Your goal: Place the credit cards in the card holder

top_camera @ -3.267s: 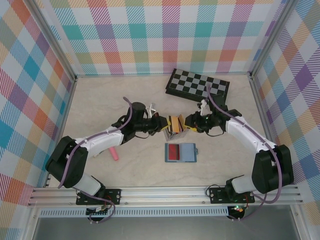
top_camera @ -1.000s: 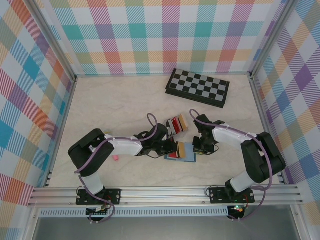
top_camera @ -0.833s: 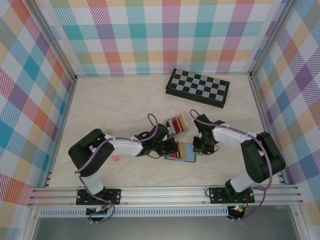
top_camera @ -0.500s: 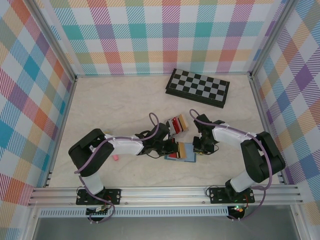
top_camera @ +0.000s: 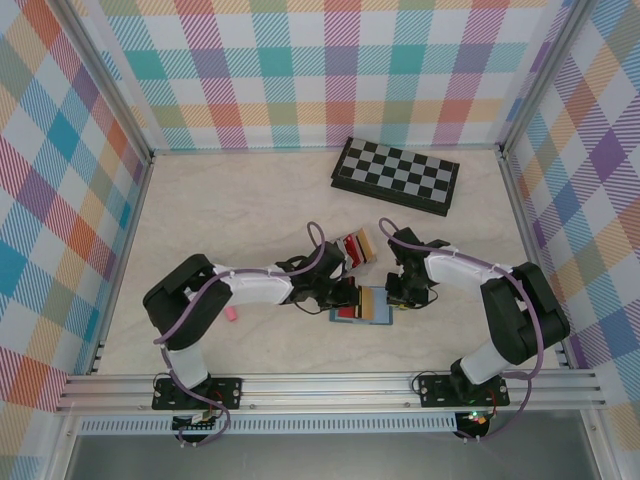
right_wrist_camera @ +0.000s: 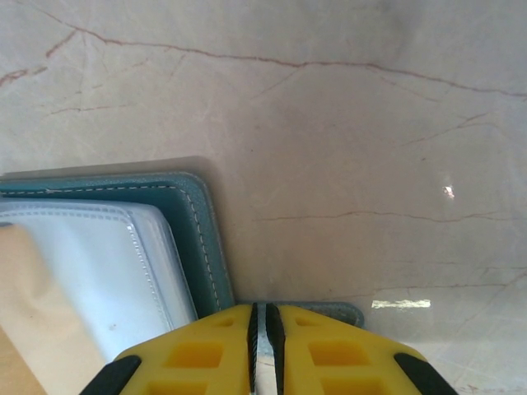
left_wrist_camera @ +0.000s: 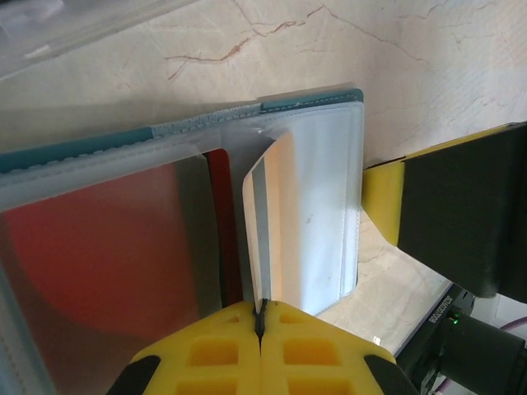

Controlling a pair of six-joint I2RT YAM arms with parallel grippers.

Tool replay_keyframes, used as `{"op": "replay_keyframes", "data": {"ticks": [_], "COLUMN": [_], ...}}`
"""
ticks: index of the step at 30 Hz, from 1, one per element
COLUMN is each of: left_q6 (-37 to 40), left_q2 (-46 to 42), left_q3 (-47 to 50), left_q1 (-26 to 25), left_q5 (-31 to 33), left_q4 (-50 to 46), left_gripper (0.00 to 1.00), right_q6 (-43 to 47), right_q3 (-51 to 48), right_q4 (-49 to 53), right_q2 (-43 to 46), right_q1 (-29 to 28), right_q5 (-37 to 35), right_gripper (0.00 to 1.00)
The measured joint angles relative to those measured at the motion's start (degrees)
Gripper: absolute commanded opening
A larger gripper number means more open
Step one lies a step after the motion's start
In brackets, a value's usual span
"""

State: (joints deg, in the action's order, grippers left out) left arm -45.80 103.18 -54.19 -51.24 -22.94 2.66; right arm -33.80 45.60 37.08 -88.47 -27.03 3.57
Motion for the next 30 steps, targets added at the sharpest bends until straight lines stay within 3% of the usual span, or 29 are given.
{"op": "replay_keyframes", "data": {"ticks": [24,30], "left_q6": [-2.5,-2.3], "left_q2": [5.7,4.5], "left_q3": [-5.7,-5.8], "left_q1": [-2.2,-2.9], "left_q5": [0.1,2.4], "left_q4": [-1.2,-2.8], "left_gripper": [0.23,0.36], "right_q6": [0.0,0.0], "right_q3": [0.0,0.2], "right_q4": [0.0,0.3], "right_q2": [-0.1,0.1], "right_q1": [0.0,0.0], "right_q5": [0.1,-0.4], "right_gripper": [0.17,0.21]}}
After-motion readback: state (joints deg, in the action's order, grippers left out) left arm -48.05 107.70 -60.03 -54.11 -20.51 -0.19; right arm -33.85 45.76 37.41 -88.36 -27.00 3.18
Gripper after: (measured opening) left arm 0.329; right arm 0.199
